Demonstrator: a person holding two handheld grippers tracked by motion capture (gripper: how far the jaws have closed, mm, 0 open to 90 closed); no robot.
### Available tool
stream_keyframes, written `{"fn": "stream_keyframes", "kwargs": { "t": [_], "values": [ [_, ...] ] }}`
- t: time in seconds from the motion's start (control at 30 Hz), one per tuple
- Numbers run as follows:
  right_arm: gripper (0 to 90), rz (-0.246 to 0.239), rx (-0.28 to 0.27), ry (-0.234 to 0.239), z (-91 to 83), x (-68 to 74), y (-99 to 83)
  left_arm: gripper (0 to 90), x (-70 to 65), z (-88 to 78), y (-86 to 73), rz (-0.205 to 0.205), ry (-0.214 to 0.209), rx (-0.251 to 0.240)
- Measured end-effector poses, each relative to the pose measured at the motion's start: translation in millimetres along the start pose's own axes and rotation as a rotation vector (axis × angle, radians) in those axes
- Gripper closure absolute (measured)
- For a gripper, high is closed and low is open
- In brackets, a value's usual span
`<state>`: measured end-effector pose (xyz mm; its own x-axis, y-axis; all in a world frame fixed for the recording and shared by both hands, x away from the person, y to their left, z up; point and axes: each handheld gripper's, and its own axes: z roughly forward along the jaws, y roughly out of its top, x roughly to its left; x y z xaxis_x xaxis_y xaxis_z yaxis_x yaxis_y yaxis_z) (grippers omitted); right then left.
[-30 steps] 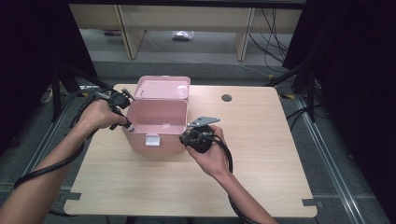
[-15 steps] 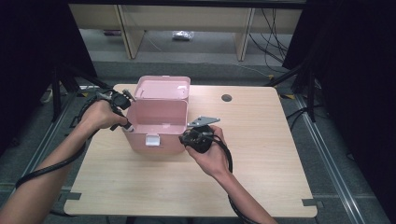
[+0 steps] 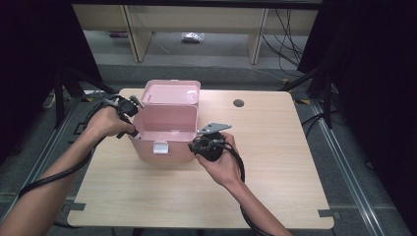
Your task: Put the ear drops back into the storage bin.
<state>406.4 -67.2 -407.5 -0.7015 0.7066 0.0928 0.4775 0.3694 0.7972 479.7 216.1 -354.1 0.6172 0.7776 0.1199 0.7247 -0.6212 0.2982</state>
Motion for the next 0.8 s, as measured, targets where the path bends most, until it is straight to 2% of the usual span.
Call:
{"fn": "stream_keyframes", "kwargs": {
  "t": [0.07, 0.1, 0.27, 0.4, 0.8],
  "values": [
    [73.2, 0.001, 0.002, 0.001, -0.2, 0.2, 0.2, 71.6, 0.3, 0.1, 0.4, 0.013, 0.0, 0.012],
    [73.2, -0.003, 0.014, 0.003, -1.1, -0.4, 0.6, 71.6, -0.5, 0.7, 0.6, 0.004, -0.004, 0.007],
    [73.2, -0.01, 0.014, 0.003, -0.6, -1.1, 0.2, 71.6, -0.5, 1.3, 1.9, 0.015, -0.001, 0.015],
    [73.2, -0.025, 0.01, 0.004, -0.2, -1.9, 0.2, 71.6, -1.0, 3.6, 2.6, 0.006, -0.002, 0.009],
    [73.0, 0.007, 0.021, 0.006, -0.4, 1.2, 0.5, 71.6, -0.5, 8.0, 4.1, -0.002, -0.006, 0.02]
  ]
}}
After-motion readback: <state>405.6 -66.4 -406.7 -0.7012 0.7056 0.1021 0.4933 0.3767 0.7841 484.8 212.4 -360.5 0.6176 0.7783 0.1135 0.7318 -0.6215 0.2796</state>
